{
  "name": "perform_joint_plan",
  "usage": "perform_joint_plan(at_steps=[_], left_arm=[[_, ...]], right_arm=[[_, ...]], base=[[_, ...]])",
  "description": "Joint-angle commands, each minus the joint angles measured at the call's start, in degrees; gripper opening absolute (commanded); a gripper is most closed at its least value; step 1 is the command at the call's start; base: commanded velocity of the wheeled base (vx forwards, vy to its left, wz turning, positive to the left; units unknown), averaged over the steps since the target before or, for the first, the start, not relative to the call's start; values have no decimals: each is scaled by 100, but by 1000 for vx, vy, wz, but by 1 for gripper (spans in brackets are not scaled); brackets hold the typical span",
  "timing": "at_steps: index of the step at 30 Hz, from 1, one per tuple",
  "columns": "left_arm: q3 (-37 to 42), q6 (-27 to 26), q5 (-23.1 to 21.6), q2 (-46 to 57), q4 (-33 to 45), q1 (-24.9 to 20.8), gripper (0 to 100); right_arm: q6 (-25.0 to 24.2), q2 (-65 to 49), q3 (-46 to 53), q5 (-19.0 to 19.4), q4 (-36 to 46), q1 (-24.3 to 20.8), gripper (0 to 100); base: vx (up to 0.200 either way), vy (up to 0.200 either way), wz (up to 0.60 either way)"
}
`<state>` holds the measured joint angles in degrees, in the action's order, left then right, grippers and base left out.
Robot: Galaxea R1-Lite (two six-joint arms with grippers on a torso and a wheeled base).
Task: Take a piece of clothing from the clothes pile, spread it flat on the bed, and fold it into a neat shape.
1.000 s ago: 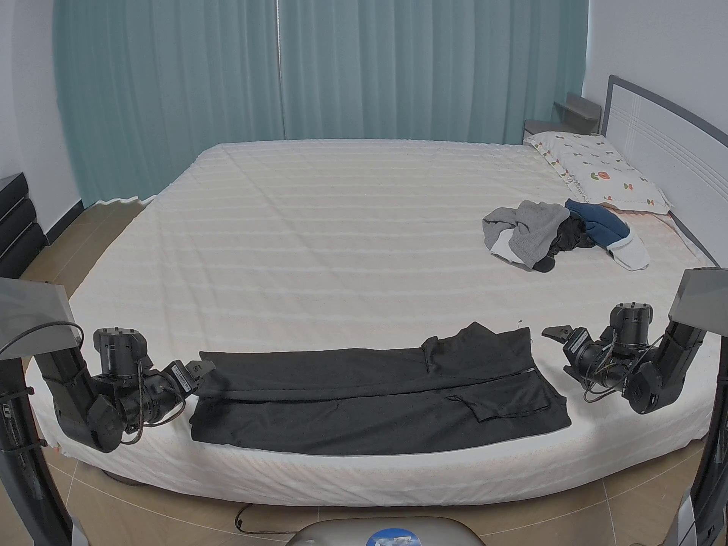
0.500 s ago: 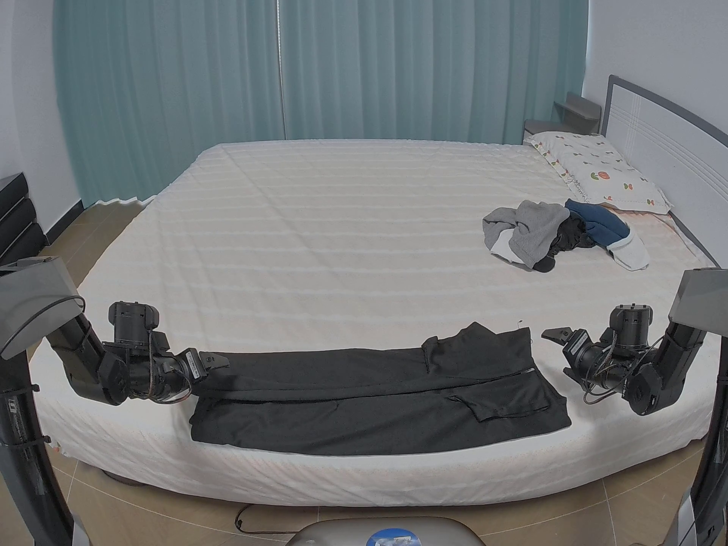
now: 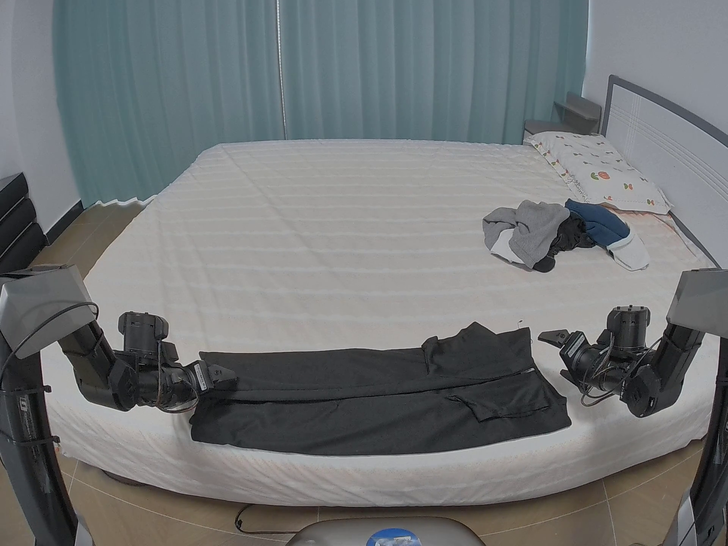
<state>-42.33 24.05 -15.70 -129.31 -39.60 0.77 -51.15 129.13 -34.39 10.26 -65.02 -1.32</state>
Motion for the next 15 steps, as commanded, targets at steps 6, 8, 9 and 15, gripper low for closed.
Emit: perform_joint_plan(at_steps=[6, 8, 9, 15], left_arm=[[-4, 3, 32, -33, 4, -226, 100], [5, -6, 41, -33, 4, -244, 100], [23, -6, 41, -25, 4, -244, 100], [128, -15, 58, 2, -4, -244, 0]], right_arm=[[9, -11, 2, 2, -1, -18, 100], [9, -11, 2, 2, -1, -18, 100], [9, -11, 2, -7, -1, -18, 100], [9, -2, -6, -7, -1, -9, 100]], base=[[0, 0, 0], [0, 0, 0], [0, 0, 0], [0, 0, 0]])
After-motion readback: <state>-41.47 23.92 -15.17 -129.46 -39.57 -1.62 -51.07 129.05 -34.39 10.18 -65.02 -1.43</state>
